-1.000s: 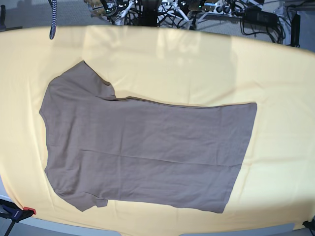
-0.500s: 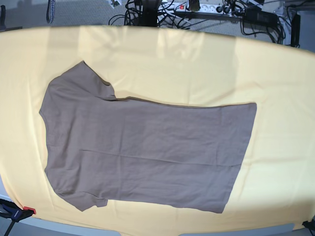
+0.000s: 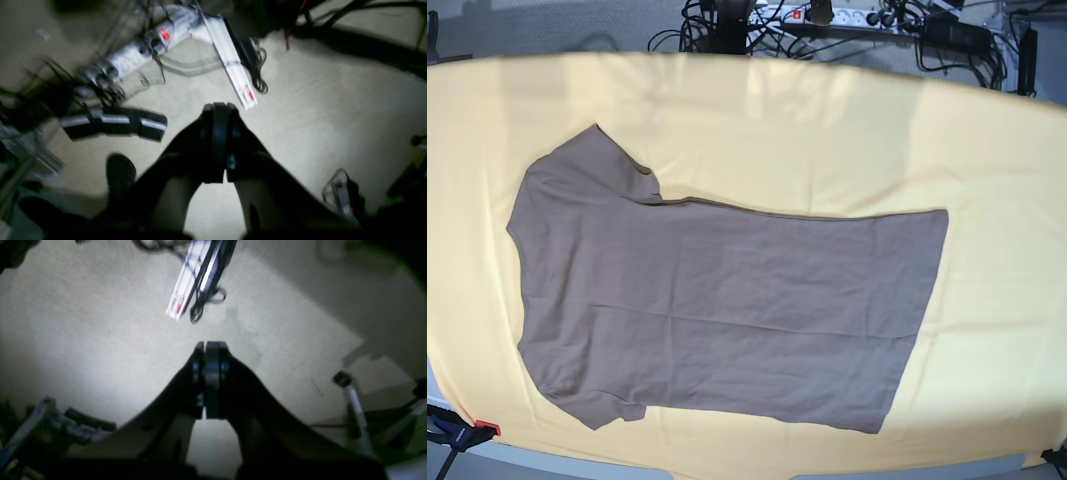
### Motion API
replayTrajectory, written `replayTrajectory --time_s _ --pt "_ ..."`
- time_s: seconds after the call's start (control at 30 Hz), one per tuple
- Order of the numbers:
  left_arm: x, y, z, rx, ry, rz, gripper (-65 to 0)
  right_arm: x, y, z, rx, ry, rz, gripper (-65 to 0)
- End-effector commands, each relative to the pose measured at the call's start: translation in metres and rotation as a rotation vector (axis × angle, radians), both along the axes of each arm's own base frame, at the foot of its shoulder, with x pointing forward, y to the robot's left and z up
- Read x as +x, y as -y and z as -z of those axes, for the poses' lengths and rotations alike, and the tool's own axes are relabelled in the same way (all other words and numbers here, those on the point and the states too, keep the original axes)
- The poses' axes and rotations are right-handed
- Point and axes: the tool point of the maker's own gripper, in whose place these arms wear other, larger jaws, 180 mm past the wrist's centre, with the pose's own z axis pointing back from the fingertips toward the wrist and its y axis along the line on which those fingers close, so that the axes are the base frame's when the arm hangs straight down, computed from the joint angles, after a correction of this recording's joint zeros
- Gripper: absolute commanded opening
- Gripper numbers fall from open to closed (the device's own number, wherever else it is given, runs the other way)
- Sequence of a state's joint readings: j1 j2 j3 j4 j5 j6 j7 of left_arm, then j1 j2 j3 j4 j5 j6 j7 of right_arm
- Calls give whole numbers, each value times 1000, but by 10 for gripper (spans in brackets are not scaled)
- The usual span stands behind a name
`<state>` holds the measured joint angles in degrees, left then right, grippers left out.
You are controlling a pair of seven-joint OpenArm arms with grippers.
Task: Fold the T-shirt properly
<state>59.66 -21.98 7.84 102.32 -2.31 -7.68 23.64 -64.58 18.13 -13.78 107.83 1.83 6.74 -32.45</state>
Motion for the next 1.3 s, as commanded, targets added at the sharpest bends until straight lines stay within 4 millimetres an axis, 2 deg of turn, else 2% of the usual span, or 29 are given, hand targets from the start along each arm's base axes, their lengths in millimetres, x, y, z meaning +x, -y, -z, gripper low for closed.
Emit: replayTrajectory --time_s 0.0,0.17,0.27,0.43,0.53,0.7,0.83,0.9,0.97,1.07,1.17,1.27 --pt "5 0 -14 -14 30 -5 -650 2 -1 -16 4 23 -14 -650" --pt "55 -21 -64 25 180 -62 -650 41 10 -75 -102 201 -70 -650" --pt "87 -31 -96 42 289 -74 -650 83 15 -107 -148 363 -76 -650" --pt "130 -38 -140 59 457 -69 -650 104 40 -117 -294 486 -119 -650" --pt "139 -49 -144 90 494 -75 -650 113 47 -121 -330 527 -149 -650" --pt "175 -55 -156 105 610 -35 -650 166 50 -132 -379 706 -187 -650" --pt "199 -42 -167 66 694 150 -650 205 27 -138 -272 816 -282 -650" --pt "214 -43 -171 69 739 235 -650 225 12 -143 -197 863 -317 -650" --pt "227 -53 -163 72 756 317 -650 243 -2 -149 -134 903 -351 -650" --pt "241 -69 -148 65 761 455 -650 263 -10 -158 -103 955 -376 -650" --pt "261 -91 -142 66 770 545 -650 276 -5 -145 -123 956 -392 -650" --pt "288 -116 -142 110 794 603 -439 284 2 -128 -140 939 -397 -650"
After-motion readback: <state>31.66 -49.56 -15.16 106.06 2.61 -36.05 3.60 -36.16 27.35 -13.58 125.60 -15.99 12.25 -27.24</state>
